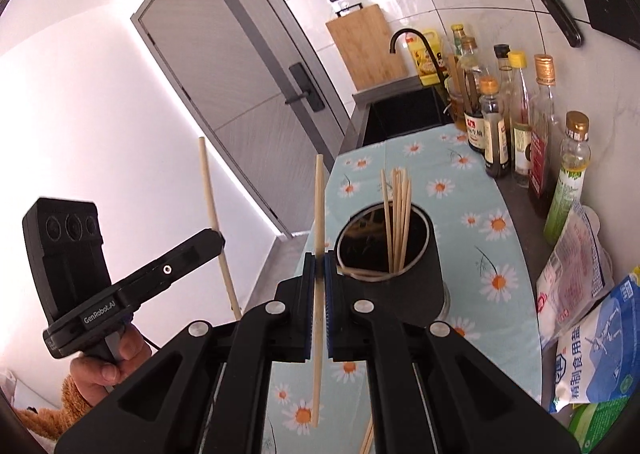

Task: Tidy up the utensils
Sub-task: 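Lift both held chopsticks and lower them into the black holder, then open both tools to release the chopsticks into the holder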

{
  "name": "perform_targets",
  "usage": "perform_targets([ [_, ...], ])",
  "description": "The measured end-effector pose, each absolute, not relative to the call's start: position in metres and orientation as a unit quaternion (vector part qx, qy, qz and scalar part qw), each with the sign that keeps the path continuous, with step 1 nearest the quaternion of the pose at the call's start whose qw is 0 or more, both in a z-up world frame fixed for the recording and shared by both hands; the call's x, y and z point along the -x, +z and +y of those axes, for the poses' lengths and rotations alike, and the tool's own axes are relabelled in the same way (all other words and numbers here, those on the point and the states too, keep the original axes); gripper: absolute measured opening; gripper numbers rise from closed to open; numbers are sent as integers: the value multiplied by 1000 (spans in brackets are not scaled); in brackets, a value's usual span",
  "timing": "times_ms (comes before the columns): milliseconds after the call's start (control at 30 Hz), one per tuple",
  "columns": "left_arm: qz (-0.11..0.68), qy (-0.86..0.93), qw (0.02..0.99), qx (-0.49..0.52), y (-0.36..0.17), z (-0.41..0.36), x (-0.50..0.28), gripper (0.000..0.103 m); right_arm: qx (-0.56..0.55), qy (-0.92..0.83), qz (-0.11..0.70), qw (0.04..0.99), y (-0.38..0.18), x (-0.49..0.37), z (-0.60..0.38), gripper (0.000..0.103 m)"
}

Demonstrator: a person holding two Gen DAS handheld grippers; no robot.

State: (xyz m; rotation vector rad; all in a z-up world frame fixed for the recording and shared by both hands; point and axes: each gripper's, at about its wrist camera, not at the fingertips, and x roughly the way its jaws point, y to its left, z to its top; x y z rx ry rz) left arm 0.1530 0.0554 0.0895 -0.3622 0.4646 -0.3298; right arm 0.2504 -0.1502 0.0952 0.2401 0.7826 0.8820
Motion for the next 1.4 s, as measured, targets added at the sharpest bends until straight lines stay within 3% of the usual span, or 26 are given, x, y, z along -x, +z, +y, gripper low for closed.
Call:
perform_targets([
  [400,167,-133,968,132,97,67,-182,4,-139,414,303,847,116,-296,-145,6],
  [700,127,-145,977,90,99,57,-214,4,-101,400,199,889,137,-308,-142,6],
  [1100,143,-157,973,89,75,52,-248,5,-100,398,235,881,102,-348,-132,6],
  [1167,158,-146,972,97,71,54,-253,6,-78,407,246,876,97,-349,-125,12],
  [1200,165,-147,970,104,69,56,-255,8,-70,404,245,879,95,-348,-124,21],
  [1267,175,-146,967,112,66,59,-256,31,-70,403,243,879,91,-345,-124,29],
  [1300,173,-142,968,114,65,61,-255,33,-76,404,245,878,89,-346,-126,35],
  [1400,167,-142,968,122,68,64,-248,33,-91,401,254,875,87,-347,-133,35],
])
